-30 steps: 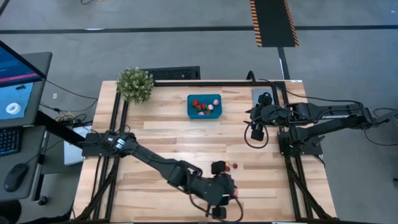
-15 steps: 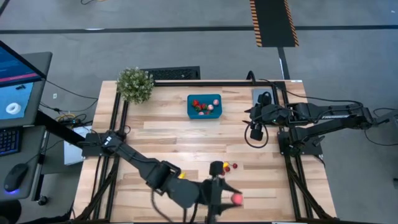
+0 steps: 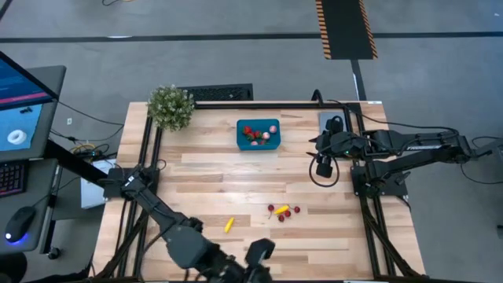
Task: Pick and placing Produce into tupperware
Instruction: Put the peach into the blue bin
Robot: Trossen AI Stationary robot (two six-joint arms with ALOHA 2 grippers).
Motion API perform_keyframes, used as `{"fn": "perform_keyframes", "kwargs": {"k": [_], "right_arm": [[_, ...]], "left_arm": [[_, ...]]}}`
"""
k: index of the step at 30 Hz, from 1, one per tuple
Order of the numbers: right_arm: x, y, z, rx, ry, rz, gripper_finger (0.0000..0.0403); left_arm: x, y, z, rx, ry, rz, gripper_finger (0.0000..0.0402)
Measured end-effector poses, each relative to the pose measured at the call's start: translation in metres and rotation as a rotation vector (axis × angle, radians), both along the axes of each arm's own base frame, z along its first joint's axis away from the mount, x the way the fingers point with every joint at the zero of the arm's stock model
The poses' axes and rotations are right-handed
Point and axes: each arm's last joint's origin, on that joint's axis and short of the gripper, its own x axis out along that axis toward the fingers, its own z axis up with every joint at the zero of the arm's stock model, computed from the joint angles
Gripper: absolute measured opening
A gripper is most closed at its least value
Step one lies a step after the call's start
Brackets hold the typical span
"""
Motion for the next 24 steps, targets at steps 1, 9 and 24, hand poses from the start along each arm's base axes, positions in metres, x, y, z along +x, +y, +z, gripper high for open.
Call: {"fn": "perform_keyframes", "kwargs": {"k": [1, 9, 24], "right_arm": [[0.000, 0.000, 0.000, 0.000, 0.000, 0.000, 0.0225], [0.000, 0.000, 0.000, 0.000, 0.000, 0.000, 0.0225], [0.000, 0.000, 0.000, -0.001, 0.001, 0.001, 0.0225]], "left_arm": [[-0.003, -0.003, 0.002, 0.015, -0.038, -0.010, 0.0134], [-0.020, -0.018, 0.006, 0.103, -0.166, -0.002, 0.0134], [-0.006, -0.003, -0.004, 0.012, 0.090, 0.471, 0.0134]]}}
